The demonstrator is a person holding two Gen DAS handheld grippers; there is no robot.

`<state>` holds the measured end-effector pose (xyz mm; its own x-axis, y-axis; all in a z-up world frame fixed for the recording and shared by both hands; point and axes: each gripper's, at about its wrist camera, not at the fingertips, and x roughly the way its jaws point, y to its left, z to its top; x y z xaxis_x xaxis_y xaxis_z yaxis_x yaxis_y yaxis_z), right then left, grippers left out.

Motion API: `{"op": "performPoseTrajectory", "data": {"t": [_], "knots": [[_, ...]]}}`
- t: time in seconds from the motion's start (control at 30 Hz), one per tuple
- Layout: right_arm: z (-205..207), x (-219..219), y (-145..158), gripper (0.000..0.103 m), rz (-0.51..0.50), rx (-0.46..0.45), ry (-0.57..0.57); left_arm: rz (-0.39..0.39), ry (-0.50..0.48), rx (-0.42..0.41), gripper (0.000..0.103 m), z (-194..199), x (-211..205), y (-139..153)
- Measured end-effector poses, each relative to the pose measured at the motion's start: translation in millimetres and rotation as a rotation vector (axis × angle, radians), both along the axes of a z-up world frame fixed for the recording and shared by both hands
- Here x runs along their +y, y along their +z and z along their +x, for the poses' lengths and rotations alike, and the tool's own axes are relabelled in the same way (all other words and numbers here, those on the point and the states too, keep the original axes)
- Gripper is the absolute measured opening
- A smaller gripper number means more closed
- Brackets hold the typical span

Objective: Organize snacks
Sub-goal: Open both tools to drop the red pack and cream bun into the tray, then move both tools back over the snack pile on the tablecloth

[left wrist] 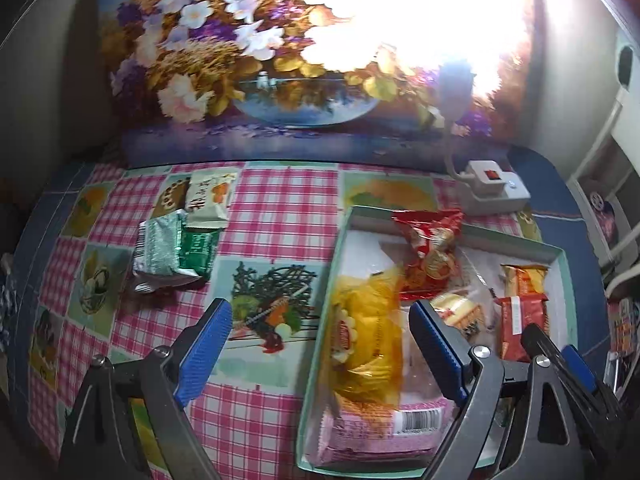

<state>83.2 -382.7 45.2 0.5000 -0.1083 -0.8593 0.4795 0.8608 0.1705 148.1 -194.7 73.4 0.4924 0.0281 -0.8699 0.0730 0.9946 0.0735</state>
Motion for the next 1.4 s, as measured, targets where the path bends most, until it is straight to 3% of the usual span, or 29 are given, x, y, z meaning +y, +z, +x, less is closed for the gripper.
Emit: {"op": "performPoseTrajectory", "data": {"t": [0.33, 0.4, 1.07, 1.4], "knots": [[2.8, 7.6, -1.3, 0.097, -0.027, 0.001, 0.025, 0.015, 0.101, 0.017, 0.092, 6.2, 20.0, -4.8], [3.1, 8.9, -1.3, 0.103, -0.035, 0.001, 0.027, 0.018, 0.113, 0.018, 0.097, 7.3, 23.3, -4.8], [9.0, 23.8, -1.9, 0.103, 0.005, 0.002, 0.058, -0.013, 0.204, 0.04, 0.101, 17.8, 66.9, -1.8], [27.9, 76.3, 17.8, 0.103, 0.026, -0.049, 0.186, 0.032, 0.274, 0.017, 0.101, 23.5, 121.9, 11.6]]}}
